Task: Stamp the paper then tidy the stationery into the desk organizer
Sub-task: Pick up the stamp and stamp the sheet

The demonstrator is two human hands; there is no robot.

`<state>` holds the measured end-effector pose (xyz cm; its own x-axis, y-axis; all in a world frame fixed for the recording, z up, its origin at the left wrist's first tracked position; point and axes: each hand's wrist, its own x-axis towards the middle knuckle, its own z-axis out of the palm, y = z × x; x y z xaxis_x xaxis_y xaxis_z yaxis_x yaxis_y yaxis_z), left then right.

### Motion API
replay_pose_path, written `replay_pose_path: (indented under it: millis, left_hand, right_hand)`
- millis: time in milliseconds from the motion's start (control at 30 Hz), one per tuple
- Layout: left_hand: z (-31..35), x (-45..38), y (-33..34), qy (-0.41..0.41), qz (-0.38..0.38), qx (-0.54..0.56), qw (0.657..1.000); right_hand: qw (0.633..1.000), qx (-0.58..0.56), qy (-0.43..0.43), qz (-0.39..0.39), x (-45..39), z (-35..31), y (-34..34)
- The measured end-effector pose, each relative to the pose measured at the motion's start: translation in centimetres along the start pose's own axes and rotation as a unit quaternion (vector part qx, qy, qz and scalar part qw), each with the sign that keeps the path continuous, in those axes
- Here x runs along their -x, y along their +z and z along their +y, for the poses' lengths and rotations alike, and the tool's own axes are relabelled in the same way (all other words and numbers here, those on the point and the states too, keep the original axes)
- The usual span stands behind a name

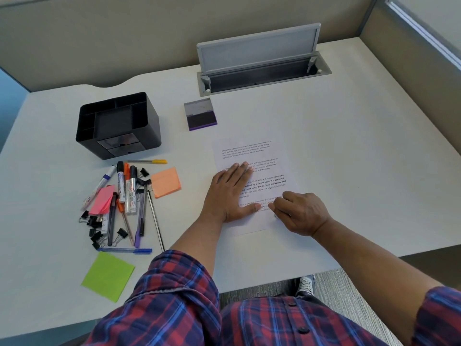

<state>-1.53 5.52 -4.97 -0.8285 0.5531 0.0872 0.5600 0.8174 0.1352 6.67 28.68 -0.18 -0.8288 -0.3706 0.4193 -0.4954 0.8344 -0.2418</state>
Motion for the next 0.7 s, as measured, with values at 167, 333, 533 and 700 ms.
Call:
replay_pose_path:
  millis: [167, 333, 533, 700]
  left_hand:
    - [0.0, 0.0, 0.0, 0.002, 0.001, 0.0, 1.0]
    - [-0.1, 0.0, 0.0, 0.001, 0.001, 0.007, 1.0]
    - [0.0, 0.1, -0.2, 0.004, 0.005, -0.001, 1.0]
    - [0.1, 0.1, -0.4, 0.006, 0.001, 0.002, 1.0]
  right_hand:
    - [1.0, -0.011, -0.006, -0.001, 0.0, 0.3, 0.2]
    - [1.0, -0.018, -0.011, -0.002, -0.2, 0.5, 0.4]
    - [1.0, -0.018, -0.014, -0.016, -0.3, 0.1, -0.2]
    - [0.999, -0.029, 0.008, 0.019, -0.9, 0.9, -2.8]
